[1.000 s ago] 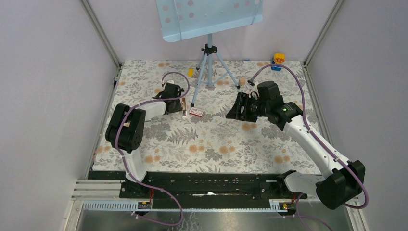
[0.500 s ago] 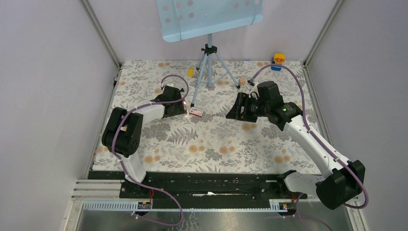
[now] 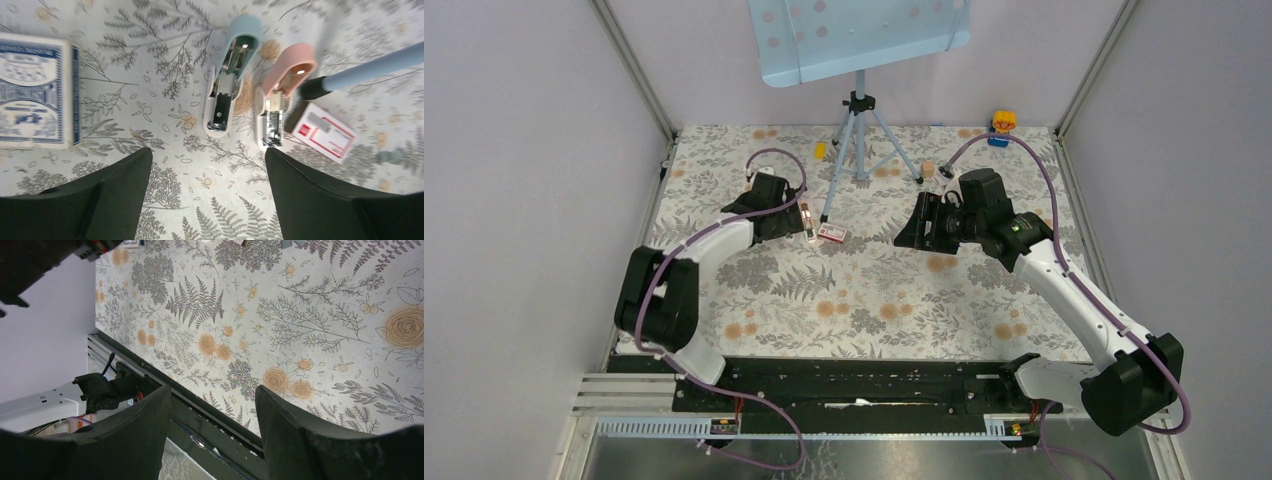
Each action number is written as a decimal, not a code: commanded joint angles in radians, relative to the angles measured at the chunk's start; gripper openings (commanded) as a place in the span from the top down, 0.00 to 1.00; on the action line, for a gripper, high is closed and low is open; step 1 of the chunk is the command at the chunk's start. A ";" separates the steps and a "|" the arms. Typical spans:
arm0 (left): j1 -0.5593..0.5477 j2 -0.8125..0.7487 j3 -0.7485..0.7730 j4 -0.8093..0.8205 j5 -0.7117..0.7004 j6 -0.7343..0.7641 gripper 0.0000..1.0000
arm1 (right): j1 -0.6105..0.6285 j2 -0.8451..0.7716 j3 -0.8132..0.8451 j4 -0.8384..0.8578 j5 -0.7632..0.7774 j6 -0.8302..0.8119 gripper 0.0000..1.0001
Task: Unload the staples from the stapler
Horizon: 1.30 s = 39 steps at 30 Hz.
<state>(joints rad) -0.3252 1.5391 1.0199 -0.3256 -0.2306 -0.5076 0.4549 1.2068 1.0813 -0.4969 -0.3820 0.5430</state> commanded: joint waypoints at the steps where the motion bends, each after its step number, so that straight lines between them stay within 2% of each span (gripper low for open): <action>1: 0.020 -0.142 0.015 -0.023 -0.025 -0.037 0.02 | -0.008 -0.026 0.006 -0.010 0.020 -0.006 0.31; 4: 0.066 -0.224 0.016 -0.031 0.056 -0.083 0.01 | -0.008 -0.025 0.005 -0.016 0.028 -0.011 0.31; 11: 0.184 -0.347 0.082 -0.116 0.392 -0.203 0.01 | -0.009 0.006 0.037 -0.066 0.083 -0.045 0.31; 17: 0.185 -0.330 0.278 -0.339 0.451 -0.337 0.01 | -0.009 0.049 0.063 -0.081 0.108 -0.060 0.31; 24: 0.164 -0.351 0.338 -0.448 0.484 -0.500 0.01 | -0.012 0.043 0.030 -0.061 0.189 -0.068 0.31; 34: 0.155 -0.329 0.320 -0.437 0.526 -0.507 0.01 | -0.028 0.060 0.008 -0.041 0.194 -0.065 0.31; 39: 0.140 -0.315 0.326 -0.435 0.426 -0.524 0.01 | -0.035 0.084 0.016 -0.042 0.180 -0.065 0.31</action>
<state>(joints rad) -0.1761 1.2140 1.3220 -0.7773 0.2665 -1.0035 0.4316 1.2713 1.0943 -0.5625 -0.2024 0.4900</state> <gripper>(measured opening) 0.990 0.691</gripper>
